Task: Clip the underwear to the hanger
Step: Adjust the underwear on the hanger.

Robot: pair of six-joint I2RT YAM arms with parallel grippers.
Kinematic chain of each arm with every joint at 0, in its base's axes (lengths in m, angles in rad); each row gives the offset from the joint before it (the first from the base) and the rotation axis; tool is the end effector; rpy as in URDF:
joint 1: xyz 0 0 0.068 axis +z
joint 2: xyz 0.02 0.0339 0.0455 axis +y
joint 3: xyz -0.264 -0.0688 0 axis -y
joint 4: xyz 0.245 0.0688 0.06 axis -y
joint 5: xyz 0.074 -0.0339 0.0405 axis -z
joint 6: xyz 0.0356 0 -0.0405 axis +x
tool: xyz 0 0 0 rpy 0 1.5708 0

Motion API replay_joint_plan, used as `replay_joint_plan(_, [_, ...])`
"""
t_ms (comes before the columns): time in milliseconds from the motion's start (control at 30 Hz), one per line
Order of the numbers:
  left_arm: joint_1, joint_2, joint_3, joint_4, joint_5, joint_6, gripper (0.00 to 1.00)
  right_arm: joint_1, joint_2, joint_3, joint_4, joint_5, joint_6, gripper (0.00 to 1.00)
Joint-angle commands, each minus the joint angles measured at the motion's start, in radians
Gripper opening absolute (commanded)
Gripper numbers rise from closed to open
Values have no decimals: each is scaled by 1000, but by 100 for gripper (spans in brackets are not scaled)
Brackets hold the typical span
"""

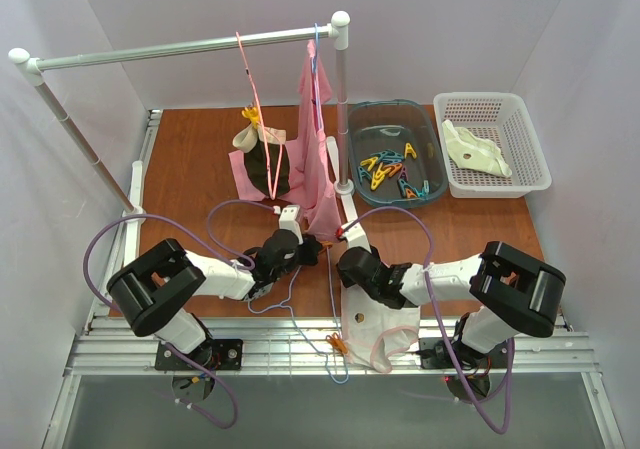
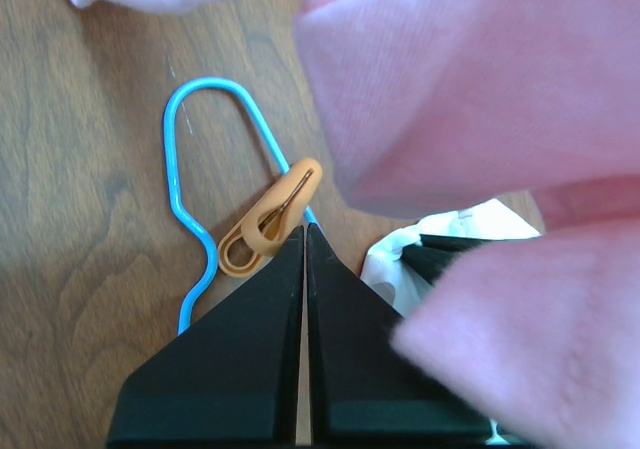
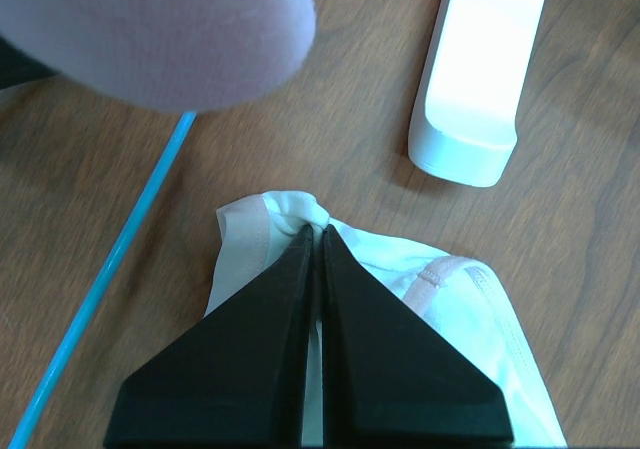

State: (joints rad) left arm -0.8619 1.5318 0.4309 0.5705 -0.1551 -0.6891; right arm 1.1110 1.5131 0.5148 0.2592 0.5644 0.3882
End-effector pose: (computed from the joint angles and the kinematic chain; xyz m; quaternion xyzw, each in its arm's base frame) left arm 0.1788 -0.2001 0.1308 0.0363 0.8652 -0.2989 0.4009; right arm 0.1346 0.2289 0.1335 -0.2054 0.8616 0.0779 0.4576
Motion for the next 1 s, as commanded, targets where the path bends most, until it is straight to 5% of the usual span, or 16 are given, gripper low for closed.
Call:
replay_joint_plan(0, [1,2,-23,37,-32,-6,0,-16,24,22,-48,-9,-8,1])
replay_joint_plan(967, [3,-16,-73,177,-172,0,0,-86,47,114,-35,-78,-86,1])
